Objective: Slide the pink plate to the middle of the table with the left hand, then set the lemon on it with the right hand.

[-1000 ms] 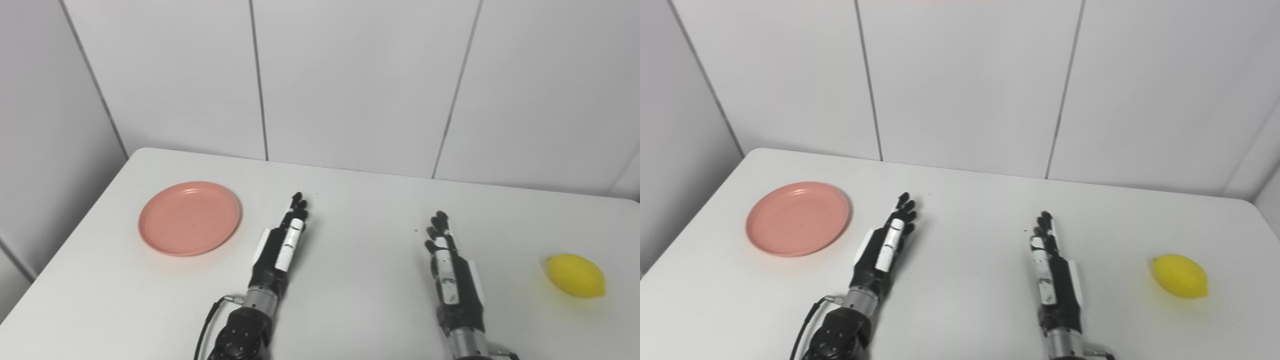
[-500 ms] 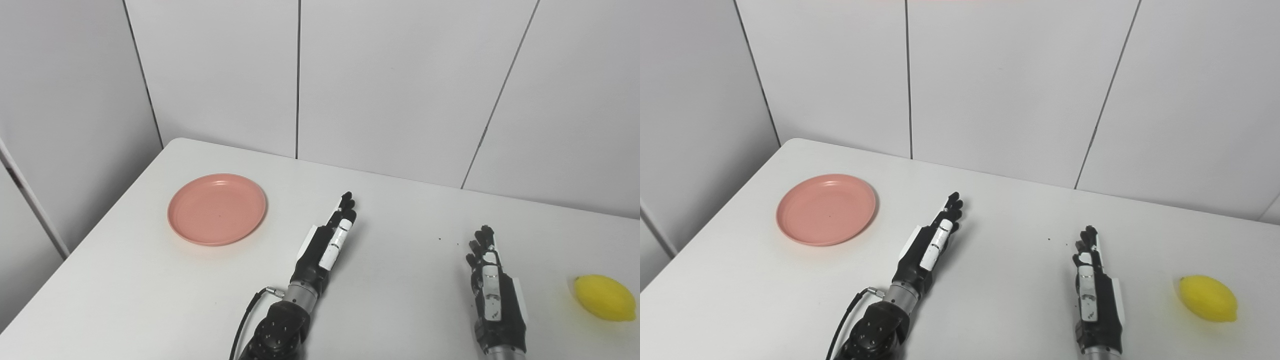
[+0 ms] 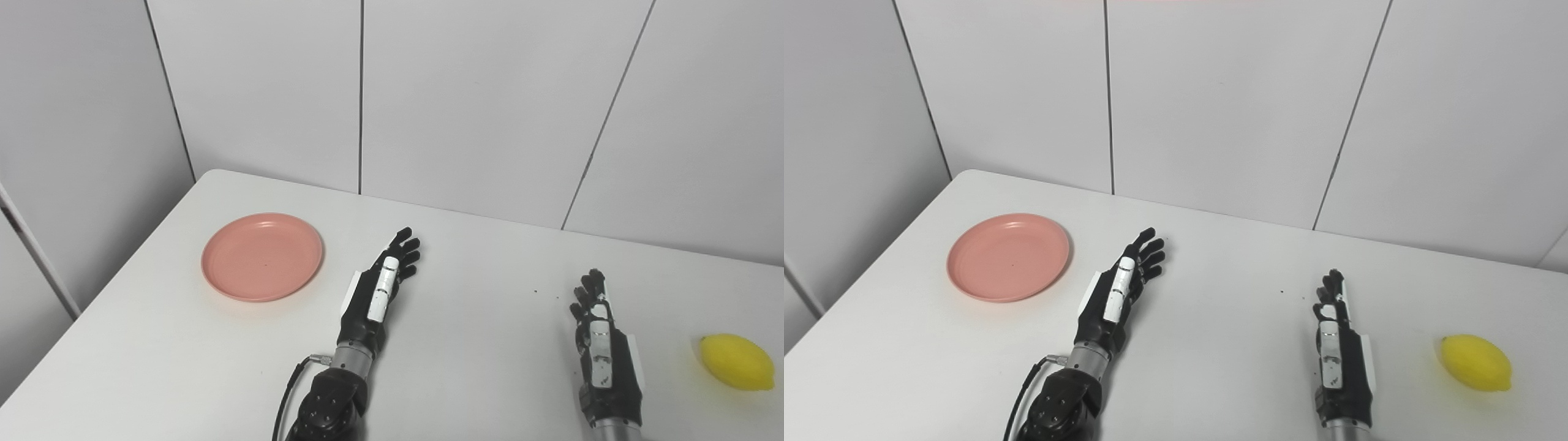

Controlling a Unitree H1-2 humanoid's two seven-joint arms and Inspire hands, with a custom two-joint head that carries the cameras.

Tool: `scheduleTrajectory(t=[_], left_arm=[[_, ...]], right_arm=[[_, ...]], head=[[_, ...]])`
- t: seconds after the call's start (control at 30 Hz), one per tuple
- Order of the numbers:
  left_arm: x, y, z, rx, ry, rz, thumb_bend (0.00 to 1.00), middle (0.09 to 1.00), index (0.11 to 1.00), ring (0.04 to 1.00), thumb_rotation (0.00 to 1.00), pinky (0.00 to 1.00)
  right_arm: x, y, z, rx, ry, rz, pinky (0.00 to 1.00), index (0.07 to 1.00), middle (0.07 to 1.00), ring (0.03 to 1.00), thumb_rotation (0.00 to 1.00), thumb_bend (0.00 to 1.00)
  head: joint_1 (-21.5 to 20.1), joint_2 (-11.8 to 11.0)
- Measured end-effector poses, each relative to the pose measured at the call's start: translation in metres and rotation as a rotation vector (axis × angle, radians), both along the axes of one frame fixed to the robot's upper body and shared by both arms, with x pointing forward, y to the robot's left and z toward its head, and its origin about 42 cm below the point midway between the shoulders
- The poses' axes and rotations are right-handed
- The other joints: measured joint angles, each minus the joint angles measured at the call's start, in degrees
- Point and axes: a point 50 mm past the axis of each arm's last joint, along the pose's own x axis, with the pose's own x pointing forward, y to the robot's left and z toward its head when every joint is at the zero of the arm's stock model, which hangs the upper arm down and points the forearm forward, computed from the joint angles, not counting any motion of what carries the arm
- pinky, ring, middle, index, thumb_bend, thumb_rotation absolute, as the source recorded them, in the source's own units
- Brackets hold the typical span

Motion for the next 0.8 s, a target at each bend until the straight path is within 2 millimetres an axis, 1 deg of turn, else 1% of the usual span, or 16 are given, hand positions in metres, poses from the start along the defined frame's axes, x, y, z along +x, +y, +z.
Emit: scheduleTrajectory(t=[0.1,0.2,0.23,0.27,0.3,0.33,0.4,0.5,0.63,0.67,0.7,0.8], left_arm=[[0.001,0.015,0.008,0.028,-0.054,0.026,0.55,0.856,0.842,0.858,1.00,0.86],[0.004,0.029,0.017,0.025,-0.083,0.084,0.55,0.840,0.825,0.840,1.00,0.85],[0.004,0.031,0.020,0.023,-0.092,0.093,0.55,0.833,0.817,0.830,1.00,0.85],[0.006,0.031,0.022,0.022,-0.097,0.097,0.54,0.822,0.806,0.817,1.00,0.83],[0.007,0.032,0.023,0.021,-0.101,0.107,0.54,0.794,0.778,0.788,1.00,0.80],[0.008,0.035,0.025,0.022,-0.105,0.121,0.54,0.794,0.778,0.788,1.00,0.80],[0.010,0.040,0.030,0.028,-0.117,0.153,0.54,0.770,0.753,0.767,1.00,0.77],[0.012,0.052,0.043,0.027,-0.161,0.194,0.56,0.748,0.730,0.748,1.00,0.75],[0.020,0.074,0.058,0.053,-0.204,0.234,0.57,0.740,0.717,0.742,1.00,0.76],[0.023,0.080,0.062,0.065,-0.213,0.241,0.59,0.739,0.716,0.741,1.00,0.76],[0.024,0.086,0.064,0.079,-0.220,0.247,0.60,0.736,0.713,0.738,1.00,0.76],[0.033,0.104,0.067,0.112,-0.217,0.274,0.59,0.725,0.699,0.725,1.00,0.75]], right_arm=[[0.000,0.000,0.000,-0.004,-0.002,-0.001,1.00,1.000,1.000,1.000,0.99,0.70],[0.000,-0.001,0.000,-0.005,-0.002,-0.002,1.00,1.000,1.000,1.000,0.99,0.69],[0.000,-0.002,0.000,-0.006,-0.002,-0.004,1.00,1.000,1.000,1.000,0.99,0.69],[0.000,-0.002,-0.001,-0.006,-0.001,-0.005,1.00,1.000,1.000,1.000,0.99,0.69],[0.001,-0.002,0.000,-0.006,-0.002,-0.003,1.00,1.000,1.000,1.000,0.99,0.69],[0.001,-0.002,0.000,-0.005,-0.003,-0.003,1.00,1.000,1.000,1.000,0.99,0.69],[0.001,-0.002,0.000,-0.004,-0.004,-0.003,1.00,1.000,1.000,1.000,0.99,0.67],[0.001,-0.002,0.000,-0.004,-0.007,-0.003,1.00,1.000,1.000,1.000,0.99,0.66],[0.002,-0.001,0.000,-0.007,-0.006,-0.002,1.00,1.000,1.000,1.000,1.00,0.66],[0.002,-0.001,0.000,-0.007,-0.006,-0.002,1.00,1.000,1.000,1.000,1.00,0.67],[0.003,-0.001,0.000,-0.008,-0.006,-0.002,1.00,1.000,1.000,1.000,1.00,0.67],[0.008,0.001,-0.001,-0.017,-0.004,0.002,1.00,1.000,1.000,1.000,0.99,0.64]], head=[[0.26,-0.35],[0.44,-0.44],[0.62,-0.27],[0.70,-0.61],[0.70,-0.79],[0.70,-0.79],[0.79,-0.79],[0.79,-1.23],[1.06,-1.23],[1.23,-1.93],[1.15,-1.93],[0.88,-2.55]])
